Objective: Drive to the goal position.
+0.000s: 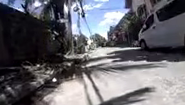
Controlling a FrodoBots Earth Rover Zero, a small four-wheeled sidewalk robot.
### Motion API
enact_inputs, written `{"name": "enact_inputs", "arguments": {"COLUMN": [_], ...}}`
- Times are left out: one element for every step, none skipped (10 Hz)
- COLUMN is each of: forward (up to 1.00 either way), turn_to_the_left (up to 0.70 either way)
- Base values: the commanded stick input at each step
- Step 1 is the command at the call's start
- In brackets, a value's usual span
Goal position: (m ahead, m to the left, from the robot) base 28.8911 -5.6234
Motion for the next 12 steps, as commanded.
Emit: {"name": "enact_inputs", "arguments": {"forward": [1.0,1.0,1.0,1.0,1.0,1.0,1.0,1.0,1.0,1.0,1.0,1.0], "turn_to_the_left": [0.0,0.02,0.07,0.0,0.0,0.0,0.0,0.0,0.0,0.0,0.0,0.01]}}
